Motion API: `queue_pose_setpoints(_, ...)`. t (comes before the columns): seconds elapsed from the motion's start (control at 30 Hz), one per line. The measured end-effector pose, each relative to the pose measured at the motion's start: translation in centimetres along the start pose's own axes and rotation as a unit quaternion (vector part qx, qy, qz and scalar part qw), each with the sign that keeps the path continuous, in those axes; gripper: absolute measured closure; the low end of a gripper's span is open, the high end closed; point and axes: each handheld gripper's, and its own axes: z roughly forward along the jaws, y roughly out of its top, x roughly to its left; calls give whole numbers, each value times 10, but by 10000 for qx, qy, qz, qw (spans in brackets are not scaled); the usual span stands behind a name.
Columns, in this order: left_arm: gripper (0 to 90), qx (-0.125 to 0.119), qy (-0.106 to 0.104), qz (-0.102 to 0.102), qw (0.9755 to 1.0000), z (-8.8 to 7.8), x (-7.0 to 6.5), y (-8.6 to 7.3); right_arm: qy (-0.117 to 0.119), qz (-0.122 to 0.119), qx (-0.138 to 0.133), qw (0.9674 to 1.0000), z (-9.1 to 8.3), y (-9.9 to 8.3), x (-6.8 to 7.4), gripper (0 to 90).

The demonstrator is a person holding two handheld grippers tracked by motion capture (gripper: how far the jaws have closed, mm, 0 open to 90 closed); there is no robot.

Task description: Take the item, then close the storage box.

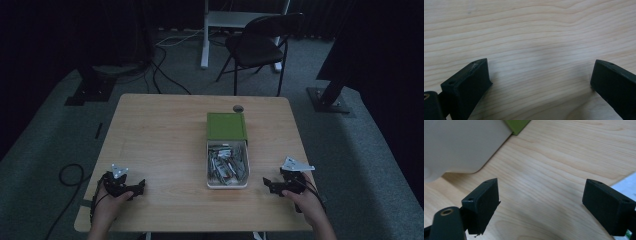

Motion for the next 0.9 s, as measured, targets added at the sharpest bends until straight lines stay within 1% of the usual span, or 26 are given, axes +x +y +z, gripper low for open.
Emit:
queue_pose_setpoints(0.03, 29, -8, -30, 19, 10000, -1, -2, 1, 34, -29, 0, 10000, 1, 0, 1, 136)
queue_pose_setpoints(0.07, 29, -18, -90, 93, 9999, -2, -5, 3, 68, -65, -11, 10000, 1, 0, 2, 136)
queue_pose_setpoints(0.13, 29, 6, -213, 221, 9995, -3, -11, 5, 159, -37, -22, 9999, 3, -1, 4, 136)
queue_pose_setpoints(0.17, 29, 13, -284, 312, 9991, -4, -15, 6, 169, -73, -21, 9998, 3, -1, 5, 136)
queue_pose_setpoints(0.3, 29, -46, -555, 487, 9973, -5, -29, 10, 254, -141, -25, 9996, 3, -2, 8, 136)
queue_pose_setpoints(0.37, 29, -91, -609, 590, 9964, -6, -36, 11, 307, -163, -34, 9994, 3, -2, 10, 136)
queue_pose_setpoints(0.4, 29, -91, -609, 590, 9964, -6, -36, 11, 325, -175, -51, 9993, 3, -1, 10, 136)
queue_pose_setpoints(0.43, 29, -127, -645, 680, 9955, -6, -43, 13, 339, -203, -53, 9992, 2, -1, 11, 136)
queue_pose_setpoints(0.5, 29, -169, -715, 750, 9945, -7, -49, 14, 377, -203, -85, 9990, 1, 1, 12, 136)
queue_pose_setpoints(0.57, 29, -212, -805, 744, 9938, -8, -54, 15, 399, -231, -99, 9989, 0, 1, 13, 136)
queue_pose_setpoints(0.6, 29, -201, -821, 782, 9933, -8, -56, 16, 402, -246, -101, 9988, 0, 2, 14, 136)
queue_pose_setpoints(0.7, 29, -262, -947, 876, 9913, -9, -65, 17, 451, -297, -135, 9985, -2, 3, 16, 136)
queue_pose_setpoints(0.8, 29, -262, -1080, 1018, 9886, -8, -73, 19, 535, -289, -163, 9980, -3, 3, 19, 134)
queue_pose_setpoints(0.87, 29, -255, -1138, 1087, 9872, -7, -79, 20, 557, -363, -158, 9977, -3, 4, 20, 134)
queue_pose_setpoints(0.9, 29, -260, -1168, 1145, 9862, -6, -83, 20, 577, -335, -160, 9976, -3, 4, 21, 134)
